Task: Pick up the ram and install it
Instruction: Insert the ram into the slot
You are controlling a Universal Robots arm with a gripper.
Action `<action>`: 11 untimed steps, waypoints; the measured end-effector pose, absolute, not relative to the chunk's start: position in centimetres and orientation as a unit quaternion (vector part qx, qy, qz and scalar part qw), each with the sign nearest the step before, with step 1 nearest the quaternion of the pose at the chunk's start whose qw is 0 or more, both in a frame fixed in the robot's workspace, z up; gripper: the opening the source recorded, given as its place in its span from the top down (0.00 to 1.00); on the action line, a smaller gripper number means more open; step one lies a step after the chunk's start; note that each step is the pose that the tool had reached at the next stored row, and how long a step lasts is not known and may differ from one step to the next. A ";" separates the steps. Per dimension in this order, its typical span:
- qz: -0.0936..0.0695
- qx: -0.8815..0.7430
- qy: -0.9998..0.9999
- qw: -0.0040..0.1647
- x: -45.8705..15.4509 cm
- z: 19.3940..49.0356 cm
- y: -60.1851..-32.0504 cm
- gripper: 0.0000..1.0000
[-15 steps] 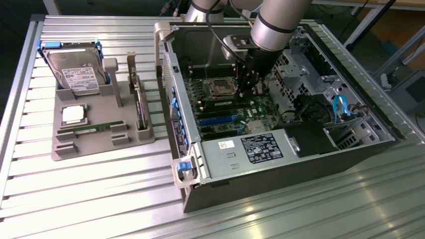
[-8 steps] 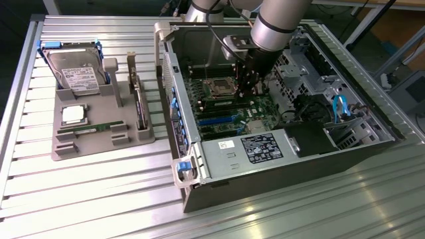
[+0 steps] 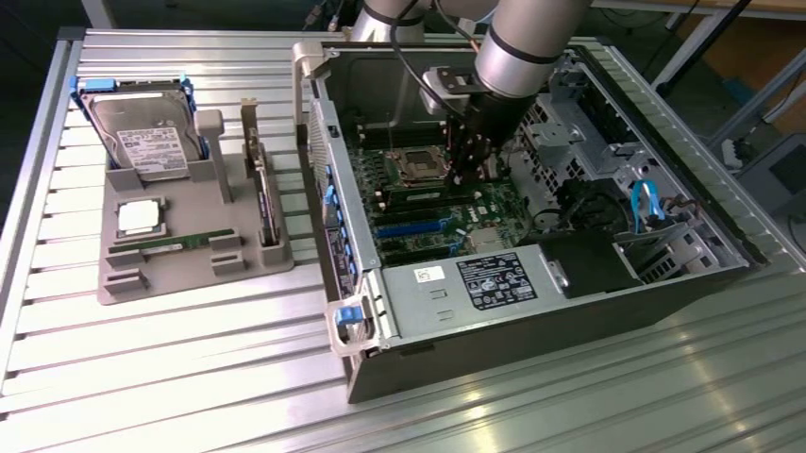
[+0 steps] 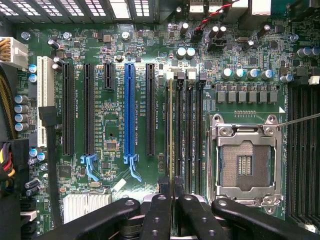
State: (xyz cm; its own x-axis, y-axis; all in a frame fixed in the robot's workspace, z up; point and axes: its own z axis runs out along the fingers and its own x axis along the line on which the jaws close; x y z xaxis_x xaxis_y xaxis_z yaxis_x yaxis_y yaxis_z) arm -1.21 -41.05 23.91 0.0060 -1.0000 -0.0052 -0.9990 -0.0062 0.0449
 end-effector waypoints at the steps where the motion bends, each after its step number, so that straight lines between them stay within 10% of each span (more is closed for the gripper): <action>1: -0.018 0.709 -0.705 0.014 -1.2 23.9 -41.1 0.88; 11: -0.017 0.709 -0.705 0.014 -1.3 23.7 -41.1 0.88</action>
State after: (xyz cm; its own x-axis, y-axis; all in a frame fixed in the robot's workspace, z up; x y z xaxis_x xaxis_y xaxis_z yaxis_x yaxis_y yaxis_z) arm -1.27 -41.05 23.72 0.0060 -1.0000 -0.0053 -0.9990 -0.0062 0.0434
